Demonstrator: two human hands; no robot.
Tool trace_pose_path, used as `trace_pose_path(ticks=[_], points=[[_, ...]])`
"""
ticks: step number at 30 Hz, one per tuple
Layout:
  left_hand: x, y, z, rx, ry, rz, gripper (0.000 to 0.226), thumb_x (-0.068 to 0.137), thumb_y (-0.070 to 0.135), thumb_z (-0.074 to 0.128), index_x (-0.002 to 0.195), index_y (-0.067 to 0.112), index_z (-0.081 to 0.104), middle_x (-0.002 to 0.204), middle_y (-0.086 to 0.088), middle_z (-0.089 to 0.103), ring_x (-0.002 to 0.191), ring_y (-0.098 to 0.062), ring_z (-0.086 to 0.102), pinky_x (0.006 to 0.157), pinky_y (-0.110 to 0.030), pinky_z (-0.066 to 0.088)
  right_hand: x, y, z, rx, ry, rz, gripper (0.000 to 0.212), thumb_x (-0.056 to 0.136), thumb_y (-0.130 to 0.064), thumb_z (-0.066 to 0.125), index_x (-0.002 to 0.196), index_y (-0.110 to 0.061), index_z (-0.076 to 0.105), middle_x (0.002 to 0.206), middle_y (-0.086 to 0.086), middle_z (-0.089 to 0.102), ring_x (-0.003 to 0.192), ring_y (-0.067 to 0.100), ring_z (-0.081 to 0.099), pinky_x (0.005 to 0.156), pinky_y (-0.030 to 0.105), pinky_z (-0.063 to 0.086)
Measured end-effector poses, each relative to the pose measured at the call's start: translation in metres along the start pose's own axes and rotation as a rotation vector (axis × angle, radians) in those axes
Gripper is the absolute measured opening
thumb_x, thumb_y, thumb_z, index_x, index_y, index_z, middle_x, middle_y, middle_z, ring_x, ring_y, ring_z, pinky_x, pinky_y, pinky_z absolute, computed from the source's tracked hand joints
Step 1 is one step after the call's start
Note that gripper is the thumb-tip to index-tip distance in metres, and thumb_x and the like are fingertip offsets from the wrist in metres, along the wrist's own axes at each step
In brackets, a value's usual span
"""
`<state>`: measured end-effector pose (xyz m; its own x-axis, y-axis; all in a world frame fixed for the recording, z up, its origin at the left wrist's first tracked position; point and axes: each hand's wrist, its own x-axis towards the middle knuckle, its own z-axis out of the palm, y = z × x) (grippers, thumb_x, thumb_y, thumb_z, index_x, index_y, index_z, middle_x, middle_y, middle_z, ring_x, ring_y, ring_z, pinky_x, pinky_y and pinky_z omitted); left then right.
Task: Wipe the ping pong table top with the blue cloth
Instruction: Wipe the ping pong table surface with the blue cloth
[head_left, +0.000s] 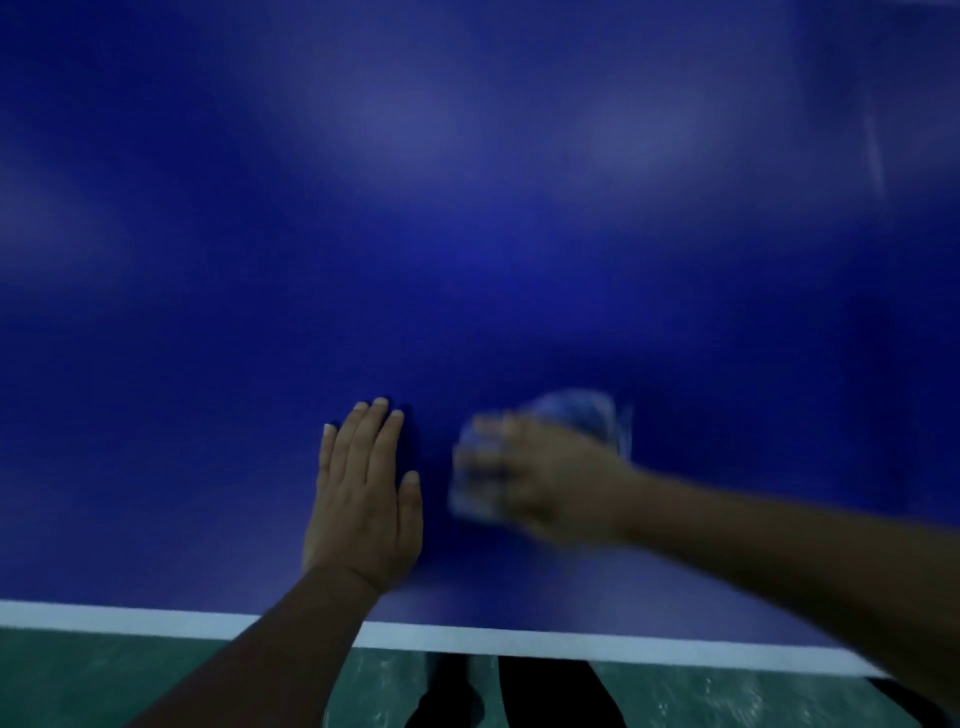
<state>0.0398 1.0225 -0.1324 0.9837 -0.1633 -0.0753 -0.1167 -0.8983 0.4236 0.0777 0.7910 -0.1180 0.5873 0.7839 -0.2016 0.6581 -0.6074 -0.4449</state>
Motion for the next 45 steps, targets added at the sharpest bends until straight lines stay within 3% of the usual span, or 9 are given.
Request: trace_pose_path(ticks=[4, 7, 10, 16, 25, 31, 38, 42, 45], points=[[-0.003, -0.004, 0.001, 0.026, -0.008, 0.040, 0.059, 0.097, 0.034, 0.030, 0.141, -0.001, 0.049, 0.154, -0.020, 0.037, 0.146, -0.036, 0.025, 0.122, -0.052, 0.008, -0.076, -0.002, 0.024, -0.166, -0.041, -0.290, 0.036, 0.103, -0.030, 0.046, 0.132, -0.021, 0.065, 0.146, 0.007, 0.054, 0.139, 0.036, 0.043, 0.115, 0.048, 0.033], [-0.004, -0.005, 0.000, 0.014, 0.000, 0.043, 0.062, 0.095, 0.037, 0.029, 0.142, 0.000, 0.048, 0.154, -0.020, 0.036, 0.146, -0.036, 0.024, 0.123, -0.049, 0.004, -0.059, 0.028, 0.005, -0.178, 0.338, 0.142, 0.045, 0.107, -0.030, 0.034, 0.127, -0.007, 0.067, 0.136, 0.022, 0.059, 0.128, 0.041, 0.051, 0.109, 0.048, 0.037], [-0.005, -0.008, 0.000, -0.001, 0.005, 0.057, 0.063, 0.093, 0.038, 0.033, 0.141, 0.001, 0.049, 0.154, -0.020, 0.036, 0.146, -0.037, 0.024, 0.123, -0.048, 0.003, -0.033, 0.010, 0.006, -0.067, 0.629, 0.747, 0.036, 0.103, -0.018, 0.049, 0.133, -0.006, 0.062, 0.145, 0.021, 0.051, 0.136, 0.042, 0.043, 0.116, 0.047, 0.031], [-0.009, -0.007, -0.005, -0.006, -0.060, 0.053, 0.066, 0.092, 0.038, 0.034, 0.148, 0.004, 0.041, 0.159, -0.016, 0.027, 0.150, -0.032, 0.016, 0.123, -0.048, 0.001, -0.022, -0.114, 0.077, -0.021, 0.541, 0.529, 0.038, 0.099, -0.034, 0.053, 0.132, -0.019, 0.064, 0.147, 0.007, 0.053, 0.137, 0.036, 0.043, 0.112, 0.046, 0.032], [-0.076, 0.053, 0.016, 0.018, -0.094, 0.363, 0.052, 0.090, 0.035, 0.040, 0.128, 0.006, 0.061, 0.145, -0.015, 0.048, 0.140, -0.033, 0.038, 0.120, -0.058, 0.013, -0.169, -0.059, 0.072, -0.012, 0.690, 1.530, 0.045, 0.106, -0.037, 0.034, 0.150, -0.028, 0.040, 0.162, -0.002, 0.027, 0.141, 0.037, 0.025, 0.109, 0.054, 0.027], [-0.074, 0.090, 0.044, 0.085, -0.135, 0.392, 0.052, 0.090, 0.036, 0.039, 0.127, 0.008, 0.061, 0.145, -0.013, 0.048, 0.140, -0.031, 0.037, 0.119, -0.059, 0.014, -0.129, -0.055, 0.069, -0.089, 0.563, 1.139, 0.042, 0.101, -0.029, 0.052, 0.142, -0.024, 0.054, 0.155, 0.001, 0.043, 0.131, 0.041, 0.042, 0.098, 0.050, 0.039], [-0.073, 0.090, 0.054, 0.137, -0.122, 0.367, 0.051, 0.094, 0.037, 0.036, 0.130, 0.008, 0.058, 0.147, -0.014, 0.045, 0.142, -0.031, 0.033, 0.120, -0.059, 0.013, -0.175, -0.057, 0.087, -0.067, 0.667, 1.202, 0.040, 0.101, -0.019, 0.054, 0.141, -0.014, 0.056, 0.152, 0.010, 0.046, 0.137, 0.044, 0.038, 0.107, 0.053, 0.040], [-0.073, 0.091, 0.053, 0.145, -0.110, 0.345, 0.053, 0.095, 0.037, 0.035, 0.131, 0.004, 0.056, 0.147, -0.018, 0.044, 0.141, -0.035, 0.033, 0.120, -0.059, 0.014, -0.075, -0.036, 0.056, 0.031, 0.603, 0.860, 0.048, 0.099, -0.015, 0.048, 0.147, -0.014, 0.048, 0.158, 0.009, 0.037, 0.148, 0.038, 0.023, 0.117, 0.049, 0.023], [-0.073, 0.090, 0.054, 0.139, -0.100, 0.360, 0.052, 0.096, 0.037, 0.035, 0.130, 0.004, 0.056, 0.145, -0.019, 0.045, 0.140, -0.036, 0.033, 0.118, -0.061, 0.015, -0.027, 0.002, 0.024, -0.055, 0.506, 0.873, 0.054, 0.097, -0.017, 0.044, 0.151, -0.019, 0.040, 0.162, 0.006, 0.030, 0.150, 0.034, 0.019, 0.118, 0.041, 0.017]])
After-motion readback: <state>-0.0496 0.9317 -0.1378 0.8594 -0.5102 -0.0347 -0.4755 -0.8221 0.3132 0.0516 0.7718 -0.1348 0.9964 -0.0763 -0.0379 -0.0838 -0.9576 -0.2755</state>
